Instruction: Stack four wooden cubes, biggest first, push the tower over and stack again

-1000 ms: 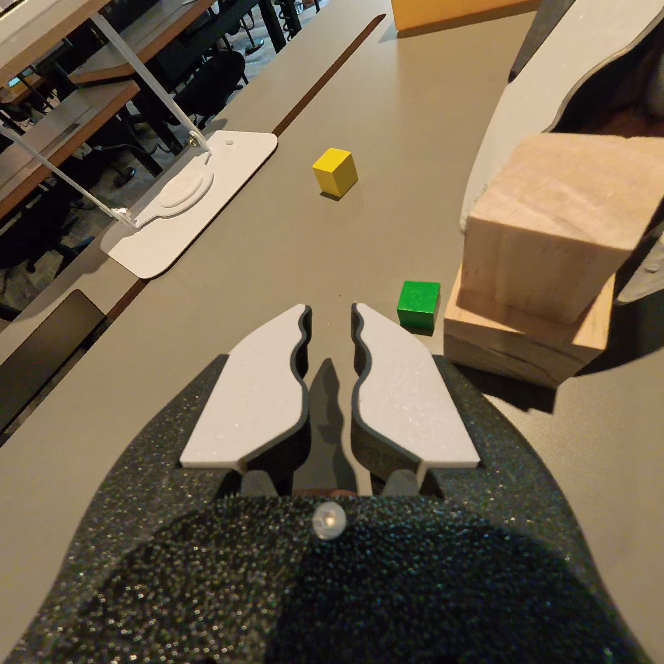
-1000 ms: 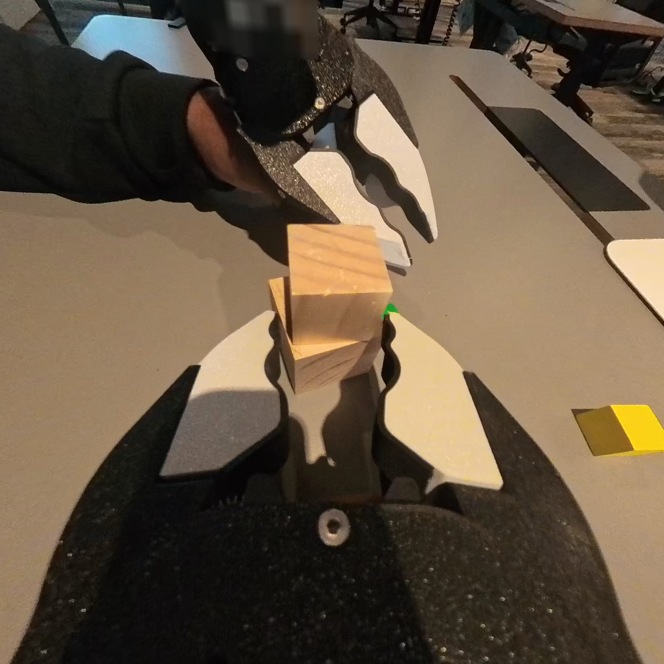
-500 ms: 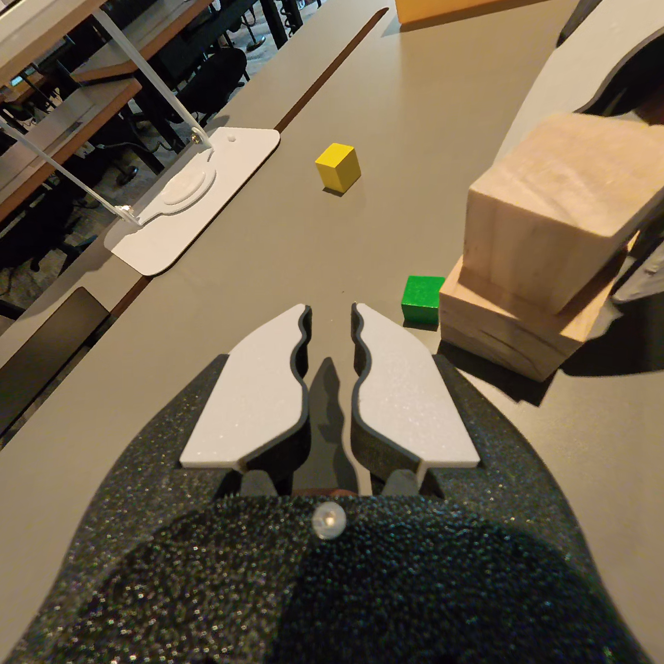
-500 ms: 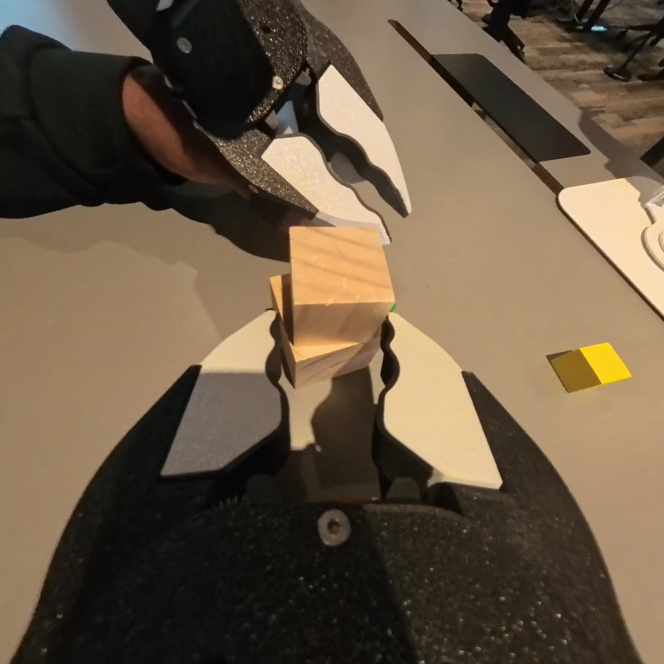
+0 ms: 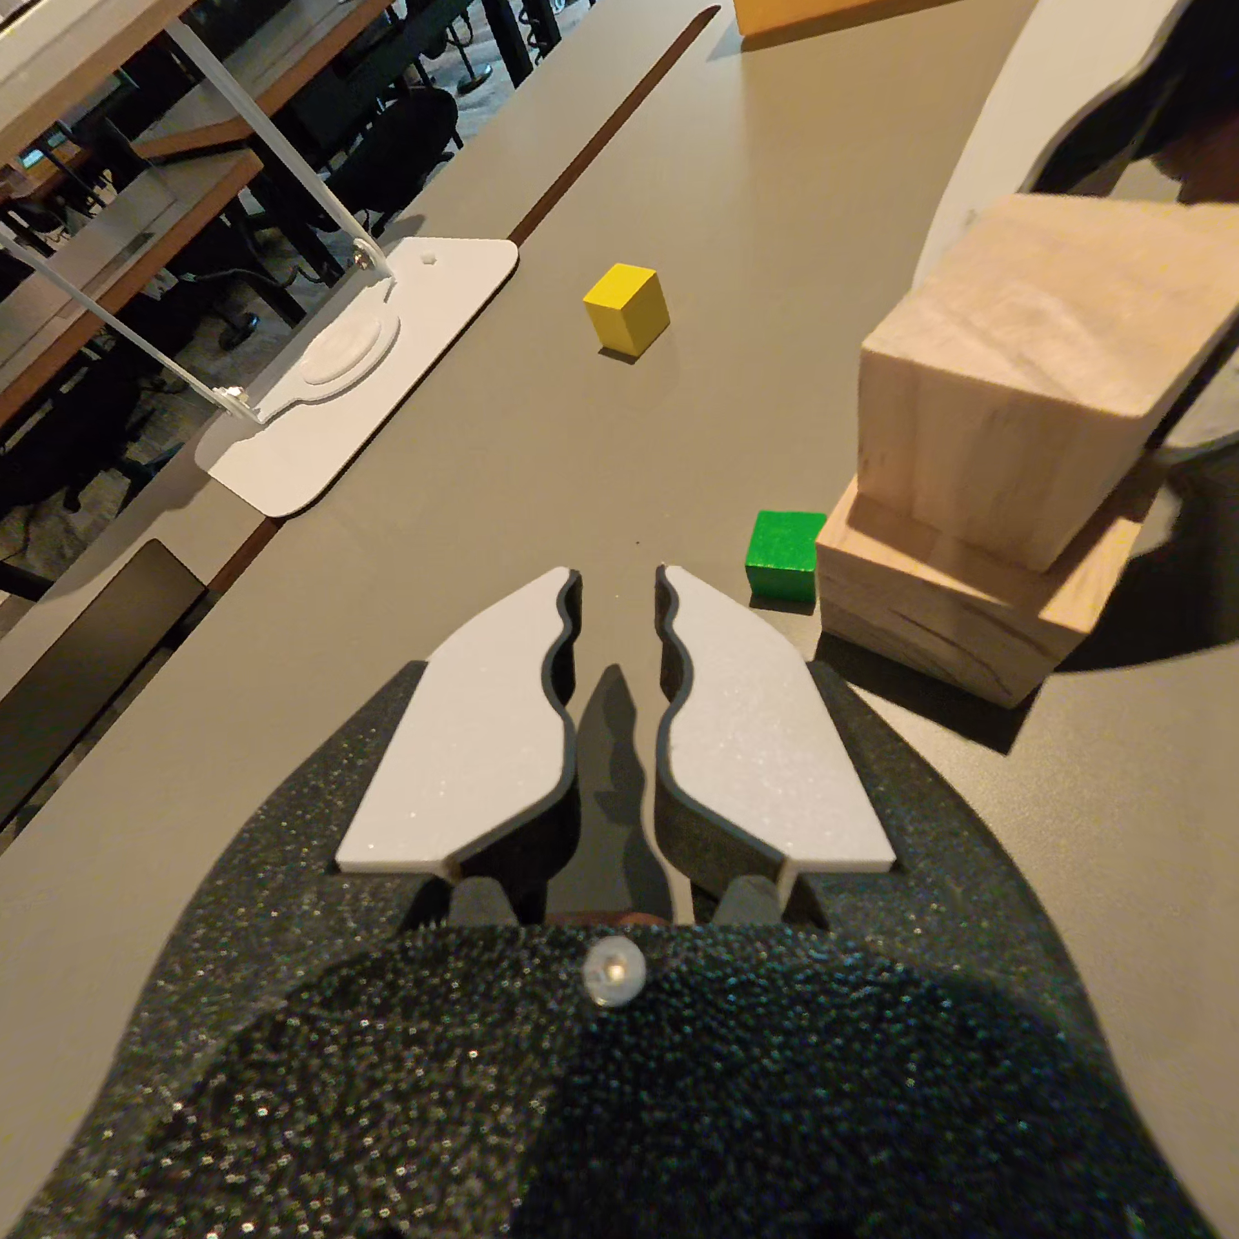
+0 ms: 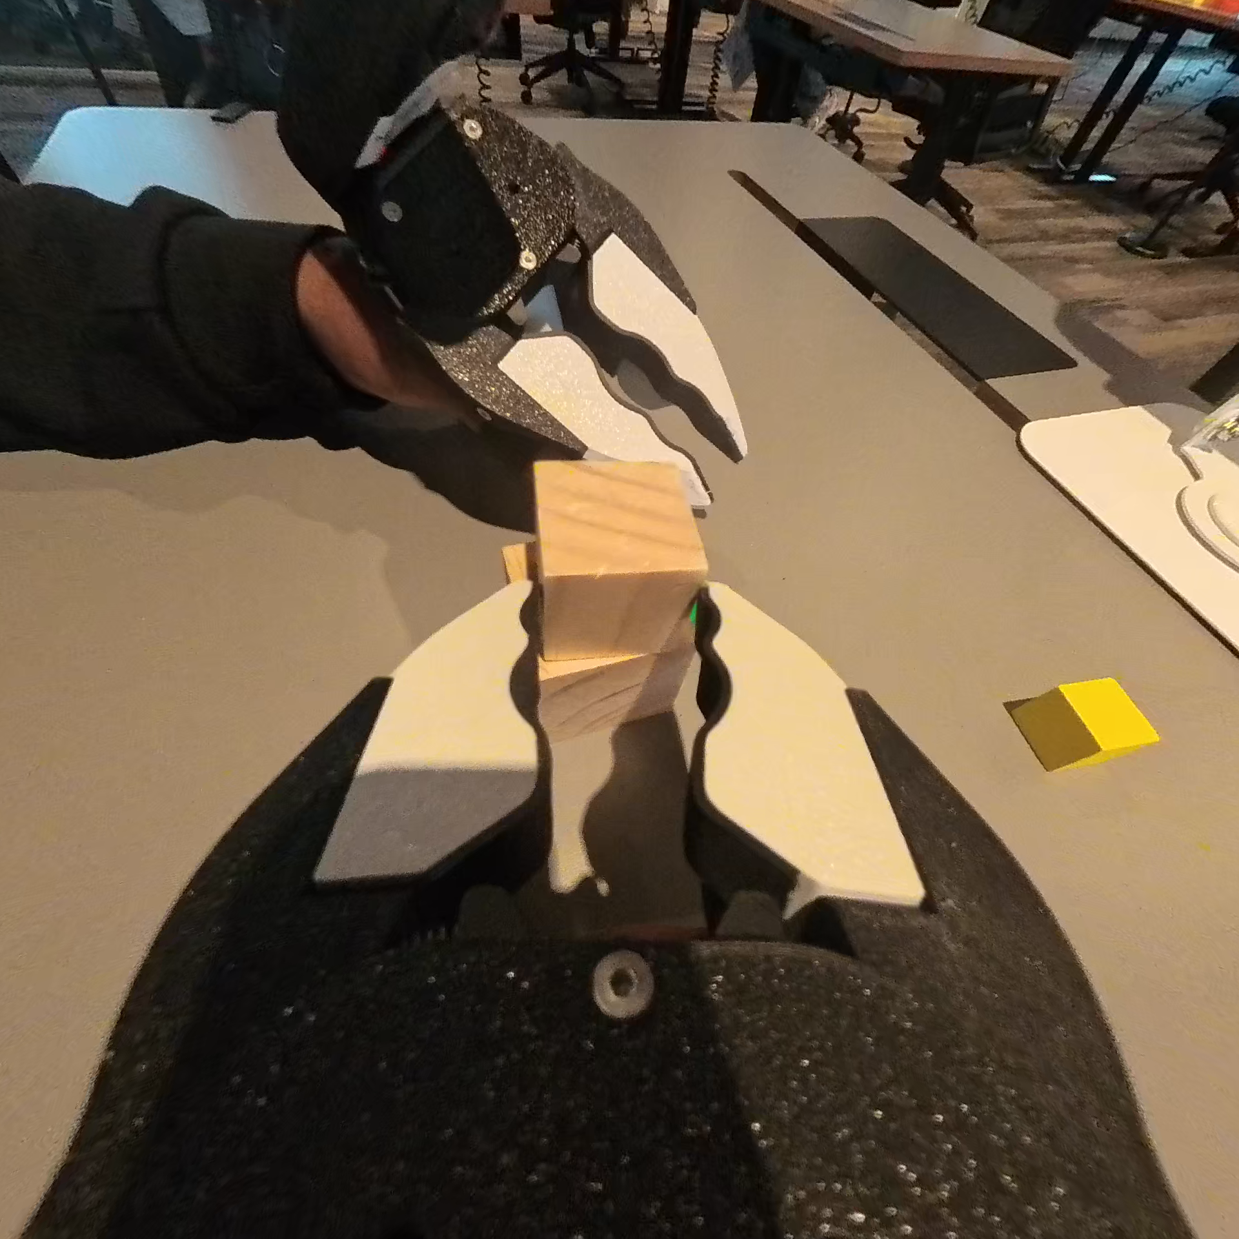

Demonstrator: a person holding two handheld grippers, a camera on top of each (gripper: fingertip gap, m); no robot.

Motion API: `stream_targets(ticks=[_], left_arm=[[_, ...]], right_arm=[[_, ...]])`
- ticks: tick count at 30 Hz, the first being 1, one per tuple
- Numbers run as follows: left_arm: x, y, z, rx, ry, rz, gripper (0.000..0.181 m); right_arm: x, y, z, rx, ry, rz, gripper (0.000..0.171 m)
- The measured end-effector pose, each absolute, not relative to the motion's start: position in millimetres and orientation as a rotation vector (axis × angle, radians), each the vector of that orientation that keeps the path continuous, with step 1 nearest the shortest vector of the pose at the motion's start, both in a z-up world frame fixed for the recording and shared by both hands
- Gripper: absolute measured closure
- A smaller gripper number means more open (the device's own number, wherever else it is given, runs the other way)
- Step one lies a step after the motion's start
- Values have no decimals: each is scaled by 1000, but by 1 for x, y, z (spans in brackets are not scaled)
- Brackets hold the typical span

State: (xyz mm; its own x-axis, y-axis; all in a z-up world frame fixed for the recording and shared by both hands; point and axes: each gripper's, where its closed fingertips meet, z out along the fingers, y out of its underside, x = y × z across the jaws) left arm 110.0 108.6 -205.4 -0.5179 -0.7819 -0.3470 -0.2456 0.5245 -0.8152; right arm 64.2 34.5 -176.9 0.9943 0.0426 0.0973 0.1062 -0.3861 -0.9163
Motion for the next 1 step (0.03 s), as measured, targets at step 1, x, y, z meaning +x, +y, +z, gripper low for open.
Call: stream_targets(ticks=[1], left_arm=[[110, 109, -206, -833, 2033, -933, 161]], right_arm=[[64, 35, -177, -1962, -111, -65, 128]])
